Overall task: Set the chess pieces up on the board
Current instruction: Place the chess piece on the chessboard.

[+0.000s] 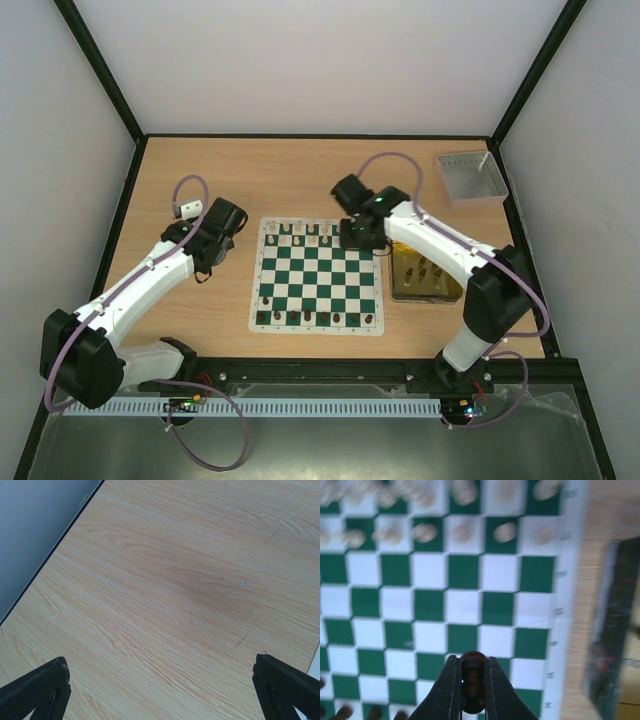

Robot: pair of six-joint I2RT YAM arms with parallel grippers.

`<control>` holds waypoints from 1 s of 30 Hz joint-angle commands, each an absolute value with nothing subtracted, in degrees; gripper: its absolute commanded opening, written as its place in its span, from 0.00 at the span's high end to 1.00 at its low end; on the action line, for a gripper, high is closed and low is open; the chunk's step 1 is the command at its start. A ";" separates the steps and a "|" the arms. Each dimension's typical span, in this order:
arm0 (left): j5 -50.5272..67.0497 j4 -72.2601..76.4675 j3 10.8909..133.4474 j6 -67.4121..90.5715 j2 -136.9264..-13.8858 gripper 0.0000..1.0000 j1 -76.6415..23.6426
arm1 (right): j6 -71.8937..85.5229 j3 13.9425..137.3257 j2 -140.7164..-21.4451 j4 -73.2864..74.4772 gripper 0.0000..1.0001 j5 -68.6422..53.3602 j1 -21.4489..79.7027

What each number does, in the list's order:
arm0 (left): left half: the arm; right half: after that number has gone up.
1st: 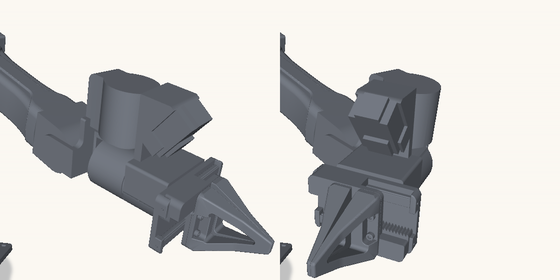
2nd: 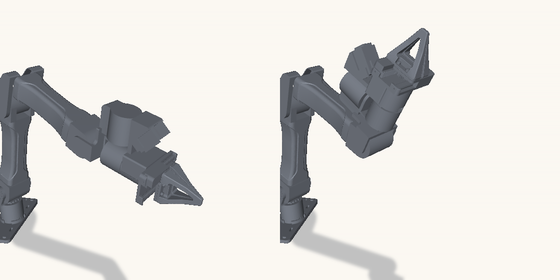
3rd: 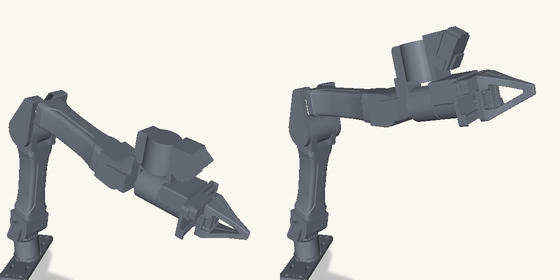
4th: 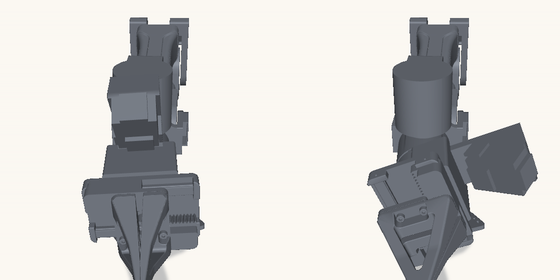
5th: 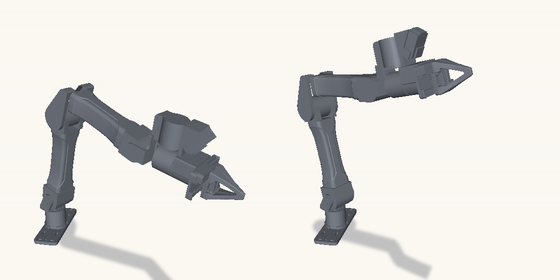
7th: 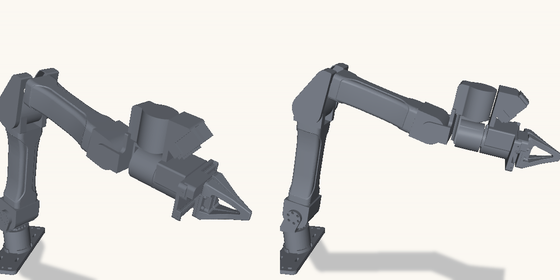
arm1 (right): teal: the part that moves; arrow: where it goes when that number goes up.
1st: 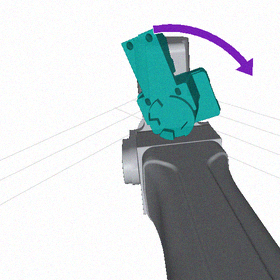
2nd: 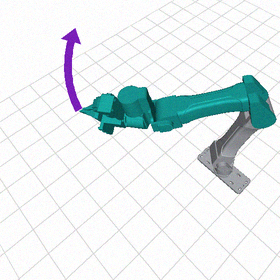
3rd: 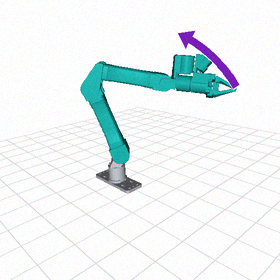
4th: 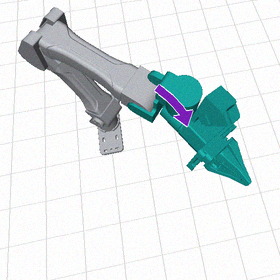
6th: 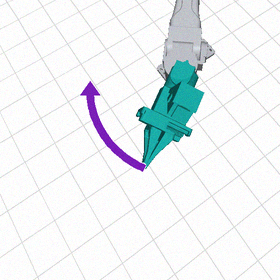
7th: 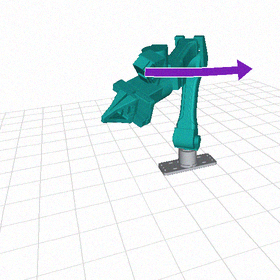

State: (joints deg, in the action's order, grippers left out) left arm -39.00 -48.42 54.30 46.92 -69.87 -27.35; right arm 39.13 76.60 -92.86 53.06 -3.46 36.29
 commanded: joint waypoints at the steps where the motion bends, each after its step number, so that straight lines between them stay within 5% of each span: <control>1: -39.64 -48.52 53.45 46.67 -69.06 0.01 -27.26 | 37.96 82.58 -98.50 59.07 0.97 -4.07 46.50; 8: -40.26 -49.16 53.54 47.27 -68.18 0.01 -26.66 | 31.34 92.90 -108.75 60.03 0.98 -4.10 56.95; 30: -43.59 -52.99 55.10 51.77 -64.01 0.01 -25.49 | 29.36 102.92 -124.94 58.09 0.98 -12.22 59.66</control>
